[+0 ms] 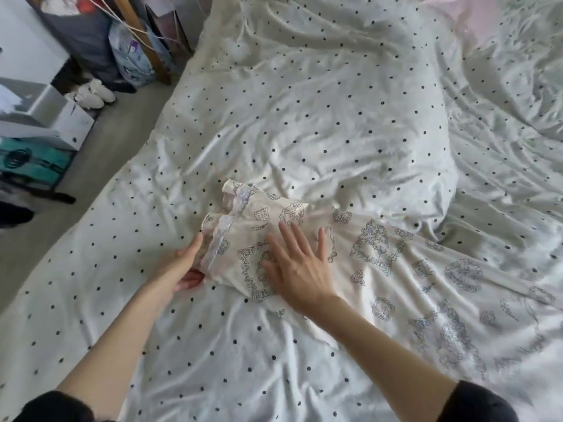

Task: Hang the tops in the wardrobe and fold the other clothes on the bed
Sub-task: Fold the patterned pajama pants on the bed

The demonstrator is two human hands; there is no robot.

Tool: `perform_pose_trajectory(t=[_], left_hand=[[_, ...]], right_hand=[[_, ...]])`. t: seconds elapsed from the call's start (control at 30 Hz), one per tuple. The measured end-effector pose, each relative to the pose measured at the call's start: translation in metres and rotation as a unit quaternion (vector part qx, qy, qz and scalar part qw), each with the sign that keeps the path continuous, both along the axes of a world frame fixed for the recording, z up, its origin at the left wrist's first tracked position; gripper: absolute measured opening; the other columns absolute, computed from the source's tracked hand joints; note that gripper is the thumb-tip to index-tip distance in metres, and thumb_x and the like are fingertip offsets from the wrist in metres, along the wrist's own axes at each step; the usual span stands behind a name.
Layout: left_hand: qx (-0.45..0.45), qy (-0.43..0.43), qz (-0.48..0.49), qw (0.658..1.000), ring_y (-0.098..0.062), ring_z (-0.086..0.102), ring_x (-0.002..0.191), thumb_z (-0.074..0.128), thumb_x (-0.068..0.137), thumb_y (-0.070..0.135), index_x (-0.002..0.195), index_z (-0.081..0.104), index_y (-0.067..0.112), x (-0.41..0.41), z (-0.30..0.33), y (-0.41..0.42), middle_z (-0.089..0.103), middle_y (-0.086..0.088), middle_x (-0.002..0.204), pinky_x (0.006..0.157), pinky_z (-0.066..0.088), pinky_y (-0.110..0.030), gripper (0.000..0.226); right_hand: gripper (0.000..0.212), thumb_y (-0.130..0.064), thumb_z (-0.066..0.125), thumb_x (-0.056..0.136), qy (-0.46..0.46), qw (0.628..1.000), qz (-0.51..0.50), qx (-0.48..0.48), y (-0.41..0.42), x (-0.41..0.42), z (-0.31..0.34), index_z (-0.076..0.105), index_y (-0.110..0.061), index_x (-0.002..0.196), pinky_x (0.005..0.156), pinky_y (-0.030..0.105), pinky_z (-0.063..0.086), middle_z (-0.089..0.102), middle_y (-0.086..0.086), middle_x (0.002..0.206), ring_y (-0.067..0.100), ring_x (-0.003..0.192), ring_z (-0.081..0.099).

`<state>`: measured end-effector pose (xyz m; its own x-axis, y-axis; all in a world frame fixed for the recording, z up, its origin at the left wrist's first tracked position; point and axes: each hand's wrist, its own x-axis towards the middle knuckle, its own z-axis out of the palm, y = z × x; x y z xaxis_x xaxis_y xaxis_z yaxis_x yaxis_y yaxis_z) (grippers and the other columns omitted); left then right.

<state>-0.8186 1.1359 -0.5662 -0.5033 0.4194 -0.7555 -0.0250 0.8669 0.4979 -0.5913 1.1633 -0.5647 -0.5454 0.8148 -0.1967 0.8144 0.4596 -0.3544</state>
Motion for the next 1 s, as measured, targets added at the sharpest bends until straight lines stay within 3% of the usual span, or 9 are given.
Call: perform_pose_trajectory(t=[0.13, 0.27, 0.37, 0.5, 0.6, 0.7, 0.8, 0.9, 1.0], left_hand=[[-0.002, -0.134, 0.024, 0.991, -0.02, 0.07, 0.07, 0.069, 0.063, 0.059, 0.094, 0.059, 0.012, 0.008, 0.004, -0.011, 0.072, -0.01, 0.077, 0.052, 0.056, -0.025, 0.057], [0.037, -0.266, 0.086, 0.959, -0.017, 0.07, 0.07, 0.074, 0.07, 0.021, 0.097, 0.058, 0.008, 0.015, 0.01, -0.016, 0.072, -0.008, 0.077, 0.057, 0.056, -0.027, 0.034], [0.062, -0.285, 0.18, 0.94, -0.013, 0.06, 0.065, 0.061, 0.085, 0.0, 0.086, 0.056, 0.007, 0.029, 0.017, -0.014, 0.062, -0.007, 0.076, 0.063, 0.047, -0.026, 0.008], [0.171, -0.245, 0.236, 0.925, -0.011, 0.059, 0.057, 0.052, 0.087, -0.009, 0.082, 0.055, 0.006, 0.052, 0.042, -0.004, 0.065, -0.005, 0.066, 0.065, 0.046, -0.026, 0.016], [0.269, -0.013, 0.1, 0.958, -0.018, 0.056, 0.073, 0.057, 0.08, -0.009, 0.092, 0.055, 0.005, 0.078, 0.062, -0.001, 0.062, -0.009, 0.084, 0.065, 0.044, -0.029, 0.018], [0.393, 0.201, -0.158, 0.883, -0.014, 0.051, 0.082, 0.059, 0.077, -0.008, 0.107, 0.056, 0.002, 0.121, 0.085, -0.003, 0.053, -0.005, 0.094, 0.073, 0.039, -0.019, 0.032], [0.435, 0.223, -0.401, 0.775, -0.013, 0.044, 0.111, 0.061, 0.077, -0.009, 0.129, 0.052, 0.005, 0.168, 0.085, -0.009, 0.05, -0.01, 0.123, 0.096, 0.037, -0.014, 0.055], [0.422, 0.227, -0.57, 0.667, -0.015, 0.04, 0.124, 0.06, 0.081, -0.002, 0.134, 0.05, 0.014, 0.204, 0.069, -0.029, 0.048, -0.005, 0.137, 0.097, 0.026, -0.011, 0.056], [0.388, 0.187, -0.656, 0.62, -0.019, 0.054, 0.117, 0.065, 0.086, 0.02, 0.13, 0.053, 0.019, 0.217, 0.051, -0.041, 0.057, -0.002, 0.126, 0.089, 0.043, -0.021, 0.046]], right_hand=[[0.067, -0.054, 0.001, 0.091, -0.062, 0.996, 0.057, -0.002, -0.023, 0.0, -0.007, 0.012, -0.026, 0.151, 0.112, 0.054, -0.017, 0.007, 0.002, 0.159, 0.02, 0.146, -0.001], [0.067, -0.053, 0.002, 0.091, -0.064, 0.997, 0.05, 0.004, -0.023, -0.001, -0.008, 0.013, -0.026, 0.151, 0.113, 0.053, -0.015, 0.008, 0.002, 0.159, 0.02, 0.146, 0.001], [0.06, -0.051, 0.012, 0.096, -0.041, 0.998, 0.048, 0.003, -0.031, 0.005, -0.004, 0.017, -0.025, 0.15, 0.115, 0.049, -0.013, 0.012, 0.003, 0.158, 0.021, 0.146, 0.005], [0.046, -0.031, 0.035, 0.101, 0.126, 0.989, -0.034, -0.068, -0.039, 0.019, 0.015, 0.032, -0.021, 0.146, 0.118, 0.033, 0.002, 0.02, 0.004, 0.156, 0.019, 0.145, 0.016], [0.039, -0.024, 0.039, 0.101, 0.279, 0.916, -0.221, -0.188, -0.038, 0.035, 0.041, 0.044, -0.015, 0.139, 0.107, 0.03, 0.035, 0.046, 0.005, 0.142, 0.019, 0.126, 0.048], [0.034, -0.027, 0.036, 0.101, 0.4, 0.785, -0.373, -0.291, -0.038, 0.072, 0.062, 0.054, -0.013, 0.126, 0.087, 0.029, 0.051, 0.062, 0.007, 0.122, 0.014, 0.101, 0.062], [0.037, -0.034, 0.032, 0.101, 0.451, 0.702, -0.458, -0.307, -0.04, 0.119, 0.071, 0.056, -0.013, 0.12, 0.078, 0.028, 0.051, 0.066, 0.006, 0.111, 0.016, 0.095, 0.065], [0.044, -0.04, 0.03, 0.101, 0.48, 0.645, -0.503, -0.318, -0.044, 0.153, 0.072, 0.05, -0.011, 0.127, 0.074, 0.03, 0.051, 0.064, 0.004, 0.107, 0.018, 0.093, 0.065], [0.042, -0.036, 0.036, 0.101, 0.447, 0.665, -0.506, -0.318, -0.044, 0.165, 0.072, 0.044, -0.012, 0.134, 0.08, 0.034, 0.052, 0.062, 0.005, 0.113, 0.018, 0.096, 0.063]])
